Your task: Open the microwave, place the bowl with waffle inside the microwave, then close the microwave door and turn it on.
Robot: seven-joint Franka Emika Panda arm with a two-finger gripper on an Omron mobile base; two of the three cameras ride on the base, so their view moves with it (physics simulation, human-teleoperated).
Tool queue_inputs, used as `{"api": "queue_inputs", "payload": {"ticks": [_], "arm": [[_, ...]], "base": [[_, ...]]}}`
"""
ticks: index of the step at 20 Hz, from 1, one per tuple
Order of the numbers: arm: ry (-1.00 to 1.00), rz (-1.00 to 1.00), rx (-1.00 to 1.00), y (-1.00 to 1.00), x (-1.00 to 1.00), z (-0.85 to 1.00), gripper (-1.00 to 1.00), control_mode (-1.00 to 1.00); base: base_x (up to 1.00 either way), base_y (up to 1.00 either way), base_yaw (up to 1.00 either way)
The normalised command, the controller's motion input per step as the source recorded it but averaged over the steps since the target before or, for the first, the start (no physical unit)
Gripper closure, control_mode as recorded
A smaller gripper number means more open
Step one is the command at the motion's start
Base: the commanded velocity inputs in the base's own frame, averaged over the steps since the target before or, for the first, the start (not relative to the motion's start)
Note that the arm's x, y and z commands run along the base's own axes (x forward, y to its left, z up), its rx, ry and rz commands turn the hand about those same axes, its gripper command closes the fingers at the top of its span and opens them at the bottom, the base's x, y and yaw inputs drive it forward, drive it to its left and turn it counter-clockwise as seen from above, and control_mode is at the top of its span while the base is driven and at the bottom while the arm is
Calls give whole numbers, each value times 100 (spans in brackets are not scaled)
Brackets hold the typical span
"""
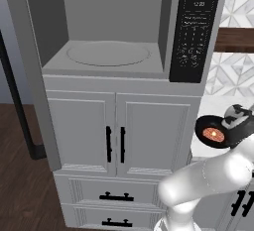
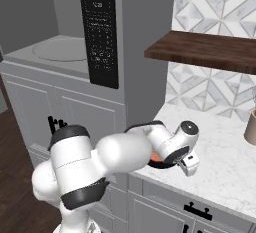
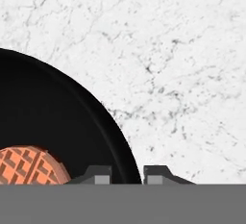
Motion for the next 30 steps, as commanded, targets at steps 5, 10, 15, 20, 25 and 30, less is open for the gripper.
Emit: {"api": "queue_inputs", "payload": {"ticks": [5,10,15,20,25,30], "arm": [[-10,-11,22,-70,-63,43,100,-100],[-19,-9,24,-36,-95,97,100,-100],[-12,-1,2,57,-85,93,100,-100],[-9,1,-5,81,-57,98,100,-100],[-16,2,-3,76,-48,89,100,-100],[-23,0,-2,86,-17,68,100,-100]], "base": [[0,0,0],[0,0,0],[0,0,0],[0,0,0],[0,0,0],[0,0,0]]}}
